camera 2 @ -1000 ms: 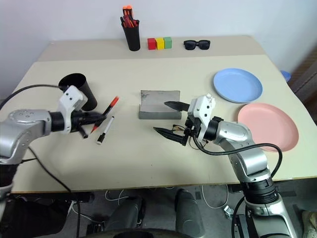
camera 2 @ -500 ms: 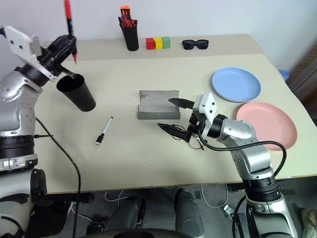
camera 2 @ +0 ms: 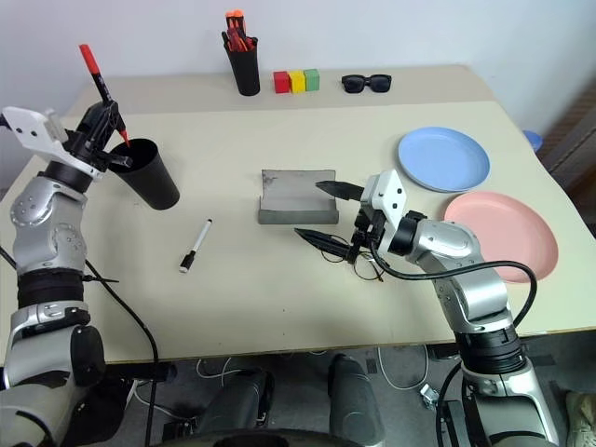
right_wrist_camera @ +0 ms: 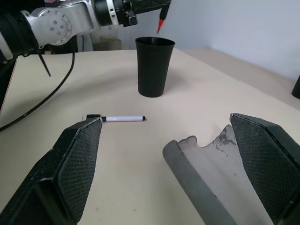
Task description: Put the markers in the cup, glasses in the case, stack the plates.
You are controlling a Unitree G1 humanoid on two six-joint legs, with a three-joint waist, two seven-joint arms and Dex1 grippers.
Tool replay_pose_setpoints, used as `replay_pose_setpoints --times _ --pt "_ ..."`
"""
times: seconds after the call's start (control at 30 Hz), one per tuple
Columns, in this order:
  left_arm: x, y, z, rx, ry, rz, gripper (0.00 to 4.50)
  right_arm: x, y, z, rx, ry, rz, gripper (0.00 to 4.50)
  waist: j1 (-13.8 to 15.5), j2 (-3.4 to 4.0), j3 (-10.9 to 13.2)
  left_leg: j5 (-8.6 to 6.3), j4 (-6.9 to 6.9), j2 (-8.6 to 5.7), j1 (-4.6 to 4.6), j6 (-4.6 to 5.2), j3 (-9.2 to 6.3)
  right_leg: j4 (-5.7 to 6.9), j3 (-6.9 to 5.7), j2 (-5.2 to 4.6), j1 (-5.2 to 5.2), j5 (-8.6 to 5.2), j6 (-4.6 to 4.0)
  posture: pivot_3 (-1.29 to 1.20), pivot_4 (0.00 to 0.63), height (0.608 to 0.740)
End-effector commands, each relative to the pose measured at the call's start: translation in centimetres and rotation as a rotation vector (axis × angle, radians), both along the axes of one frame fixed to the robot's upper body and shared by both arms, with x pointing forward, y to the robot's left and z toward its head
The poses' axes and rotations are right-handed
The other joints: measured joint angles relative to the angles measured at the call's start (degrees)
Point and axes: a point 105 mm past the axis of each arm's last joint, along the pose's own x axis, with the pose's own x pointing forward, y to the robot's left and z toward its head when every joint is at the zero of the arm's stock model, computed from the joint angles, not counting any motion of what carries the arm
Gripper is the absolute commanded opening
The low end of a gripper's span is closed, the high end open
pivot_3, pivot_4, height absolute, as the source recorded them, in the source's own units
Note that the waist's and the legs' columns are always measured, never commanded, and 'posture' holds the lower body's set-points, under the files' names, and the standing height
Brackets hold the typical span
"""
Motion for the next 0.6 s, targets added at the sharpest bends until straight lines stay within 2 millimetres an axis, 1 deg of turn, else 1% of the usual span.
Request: replay_pose_setpoints --times 0.03,0.07,0.23,0.27,0.33,0.37,0.43,0.6 --pt "-0.6 1.0 0.1 0.008 -0.025 0.031 0.02 -0.1 0.0 1.2 0.009 -0.064 0.003 4.5 0.0 0.0 0.0 0.0 0.0 0.0 0.0 0.0 0.0 0.0 0.0 0.0 0.0 0.0 0.0 0.0 0.15 0.74" --pt "-0.6 1.1 -0.1 0.003 -0.022 0.031 0.02 -0.1 0.1 1.2 0.009 -0.065 0.003 4.5 0.0 0.0 0.0 0.0 0.0 0.0 0.01 0.0 0.0 0.0 0.0 0.0 0.01 0.0 0.0 0.0 0.15 0.74" --pt "-0.8 1.2 -0.7 -0.01 -0.018 0.03 2.47 -0.1 0.1 1.2 0.006 -0.068 0.004 4.5 0.0 0.0 0.0 0.0 0.0 0.0 0.0 0.0 0.0 0.0 0.0 0.0 0.01 0.0 0.0 0.0 0.15 0.74" --pt "-0.9 1.2 -0.8 -0.009 -0.018 0.03 3.08 -0.1 0.1 1.2 0.006 -0.069 0.005 4.5 0.0 0.0 0.0 0.0 0.0 0.0 0.0 0.0 0.0 0.0 0.0 0.0 0.01 0.0 0.0 0.0 0.15 0.74" --pt "-1.0 1.1 -0.7 -0.009 -0.023 0.021 4.09 -0.1 0.1 1.3 0.006 -0.072 0.005 4.5 0.0 0.0 0.0 0.0 0.0 0.0 0.01 0.0 0.0 0.0 0.0 0.0 0.01 0.0 0.0 0.0 0.15 0.74" --pt "-1.1 1.0 -0.6 -0.009 -0.028 0.015 4.47 0.0 0.2 1.3 0.006 -0.072 0.004 4.5 0.0 0.0 0.0 0.0 0.0 0.0 0.01 0.0 0.0 0.0 0.0 0.0 0.01 0.0 0.0 0.0 0.15 0.74" --pt "-1.2 0.7 -0.2 -0.002 -0.034 -0.002 4.47 0.0 0.2 1.2 0.006 -0.073 0.005 4.5 0.0 0.0 0.0 0.0 0.0 0.0 0.01 0.0 0.0 0.01 0.0 0.0 0.0 0.0 0.0 0.0 0.15 0.74" --pt "-1.9 -1.6 0.7 0.027 0.001 -0.141 4.47 -0.1 0.3 1.2 0.009 -0.071 0.007 4.5 0.0 0.0 0.0 0.0 0.0 0.0 0.0 0.0 -0.01 0.0 0.0 0.0 0.01 0.0 0.0 0.0 0.15 0.74"
